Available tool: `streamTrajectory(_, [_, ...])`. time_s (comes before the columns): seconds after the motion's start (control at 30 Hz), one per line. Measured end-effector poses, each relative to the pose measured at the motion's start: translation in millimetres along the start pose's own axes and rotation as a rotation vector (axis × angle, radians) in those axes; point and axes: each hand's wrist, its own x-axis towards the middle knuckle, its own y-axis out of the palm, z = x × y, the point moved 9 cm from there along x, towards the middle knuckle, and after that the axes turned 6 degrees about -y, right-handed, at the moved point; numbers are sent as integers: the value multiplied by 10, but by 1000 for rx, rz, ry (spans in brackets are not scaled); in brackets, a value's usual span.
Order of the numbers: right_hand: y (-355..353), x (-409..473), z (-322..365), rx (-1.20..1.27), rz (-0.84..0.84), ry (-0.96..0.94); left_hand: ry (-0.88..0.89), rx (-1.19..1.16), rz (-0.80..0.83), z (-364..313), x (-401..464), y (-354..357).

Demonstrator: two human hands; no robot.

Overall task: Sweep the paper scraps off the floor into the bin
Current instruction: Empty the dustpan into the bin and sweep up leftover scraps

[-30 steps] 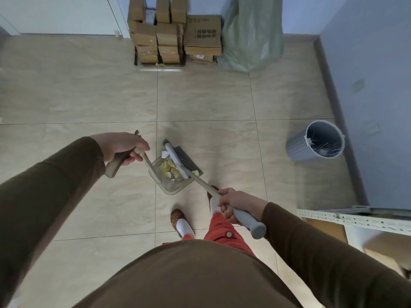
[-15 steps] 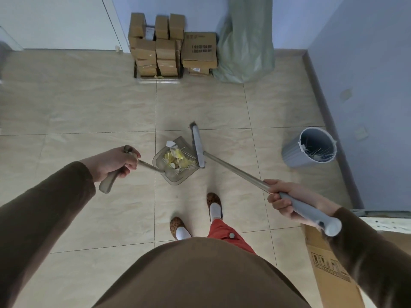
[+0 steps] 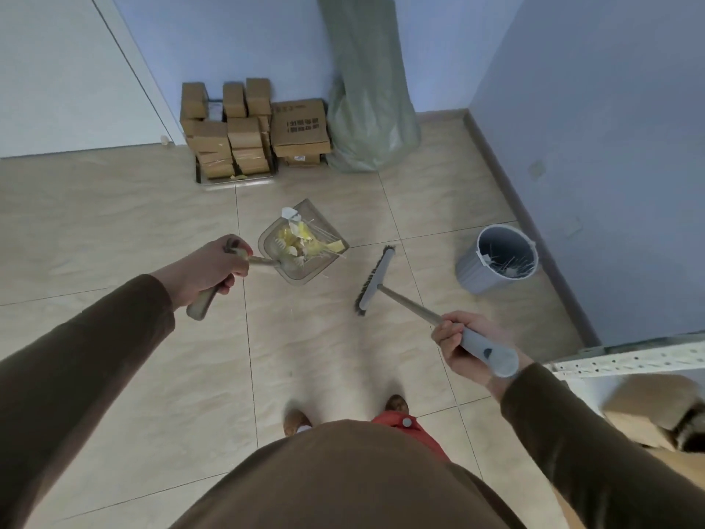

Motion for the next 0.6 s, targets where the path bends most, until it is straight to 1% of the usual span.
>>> streamTrajectory(0.1, [-80,211,23,140,-13,-1,58,45,15,-398,-64,118])
streamTrajectory(0.23, [-256,409,43,207,-42,-12,151,113,47,-961,-174,386])
streamTrajectory(0.37, [-494,463,39,112,-70,-27,245,178,68,-1503,-277,823])
streamTrajectory(0.5, [-772,404,25,4,-86,-9,347,262,52,-2027,-382,1374])
streamTrajectory(0.6, [-952,318,56,-48,-81,5,426,392,10,-2399,-434,1784])
